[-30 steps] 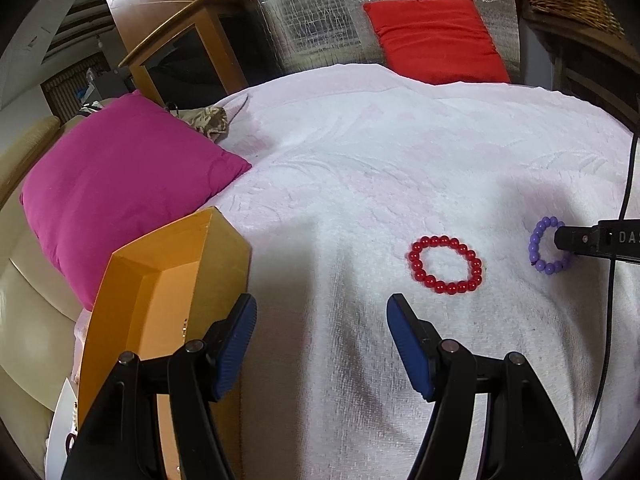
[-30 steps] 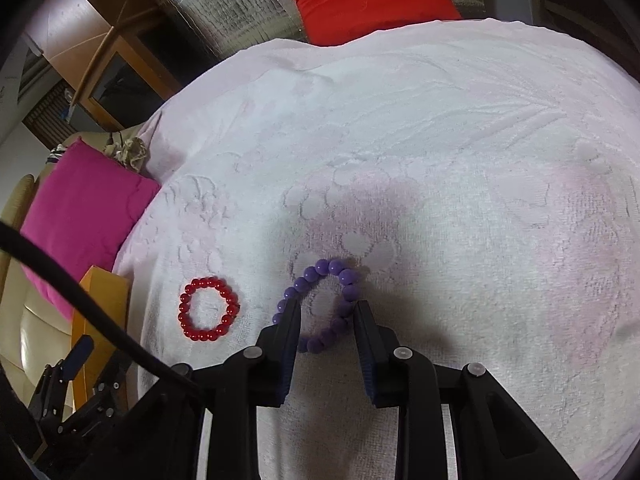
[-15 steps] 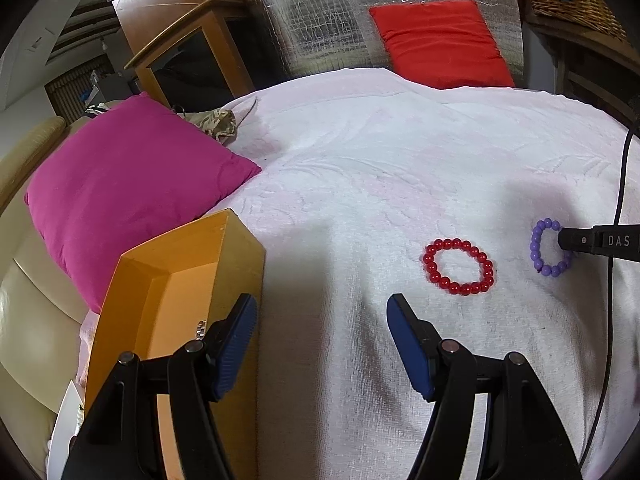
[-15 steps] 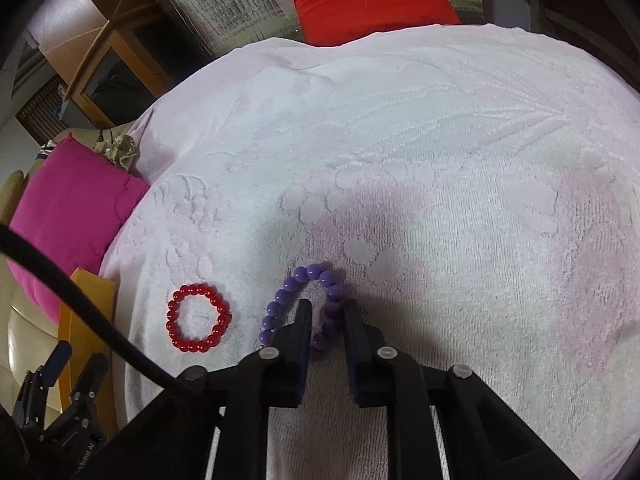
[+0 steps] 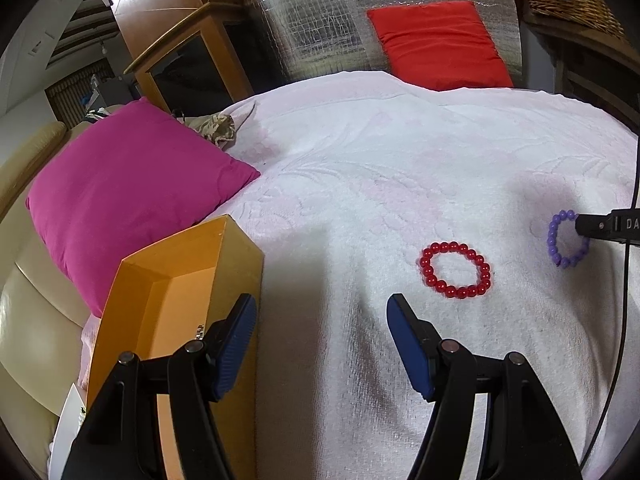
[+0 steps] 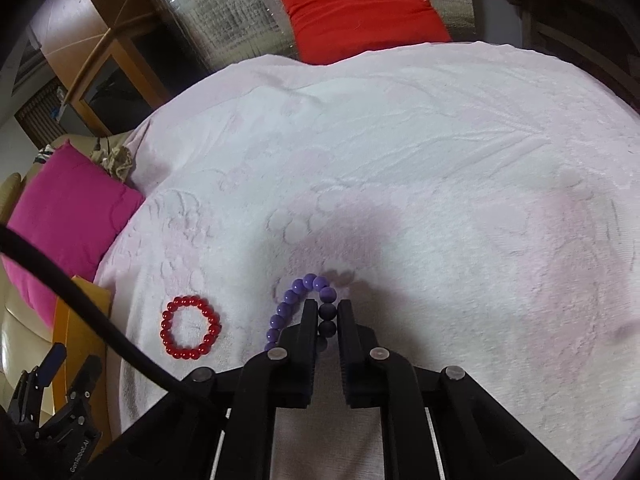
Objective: Organize jewelry
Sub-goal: 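Close the right gripper on the purple bead bracelet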
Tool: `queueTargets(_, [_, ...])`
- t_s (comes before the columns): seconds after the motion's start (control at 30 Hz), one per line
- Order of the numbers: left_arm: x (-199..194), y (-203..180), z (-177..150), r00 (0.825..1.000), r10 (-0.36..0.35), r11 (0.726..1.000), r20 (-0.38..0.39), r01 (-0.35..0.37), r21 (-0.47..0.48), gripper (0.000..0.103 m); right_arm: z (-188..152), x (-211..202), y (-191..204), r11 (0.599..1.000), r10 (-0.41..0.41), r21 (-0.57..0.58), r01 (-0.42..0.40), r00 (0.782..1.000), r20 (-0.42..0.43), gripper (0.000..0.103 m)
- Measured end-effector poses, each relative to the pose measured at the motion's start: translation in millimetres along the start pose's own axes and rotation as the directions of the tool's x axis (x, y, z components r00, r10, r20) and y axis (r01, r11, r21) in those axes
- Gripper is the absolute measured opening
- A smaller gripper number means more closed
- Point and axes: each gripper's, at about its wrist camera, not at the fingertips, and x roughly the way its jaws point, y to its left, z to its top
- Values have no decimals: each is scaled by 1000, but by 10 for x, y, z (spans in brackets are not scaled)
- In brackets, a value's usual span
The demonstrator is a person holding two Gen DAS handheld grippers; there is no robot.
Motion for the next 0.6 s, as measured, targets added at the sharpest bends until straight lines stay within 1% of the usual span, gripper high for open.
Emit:
queueTargets(0.2, [-23,-50,10,1000,0,1000,5,0,7,68,31,-94,-154,1000,-11,21,11,1000,12,11])
queueTargets(0.6, [-155,-83,51,999,-22,1000,41,22,2,68,52,-153,-269,999,-20,37,19,1000,23,11])
